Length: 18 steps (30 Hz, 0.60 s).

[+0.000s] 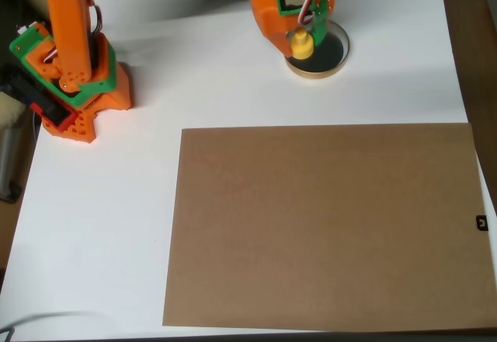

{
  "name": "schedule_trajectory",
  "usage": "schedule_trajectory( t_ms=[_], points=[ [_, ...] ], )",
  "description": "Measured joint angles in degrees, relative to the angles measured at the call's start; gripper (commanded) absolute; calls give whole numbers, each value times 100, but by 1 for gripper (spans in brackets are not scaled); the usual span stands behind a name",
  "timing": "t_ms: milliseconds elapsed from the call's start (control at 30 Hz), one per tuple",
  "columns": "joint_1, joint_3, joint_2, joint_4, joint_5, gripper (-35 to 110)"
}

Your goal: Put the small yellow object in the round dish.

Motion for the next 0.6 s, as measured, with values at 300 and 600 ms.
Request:
schedule_trajectory(
  t_ms=[300,600],
  points=[
    [-246,-650,-510,114,220,-1],
    [-615,-765,-765,88,396,-1]
  ],
)
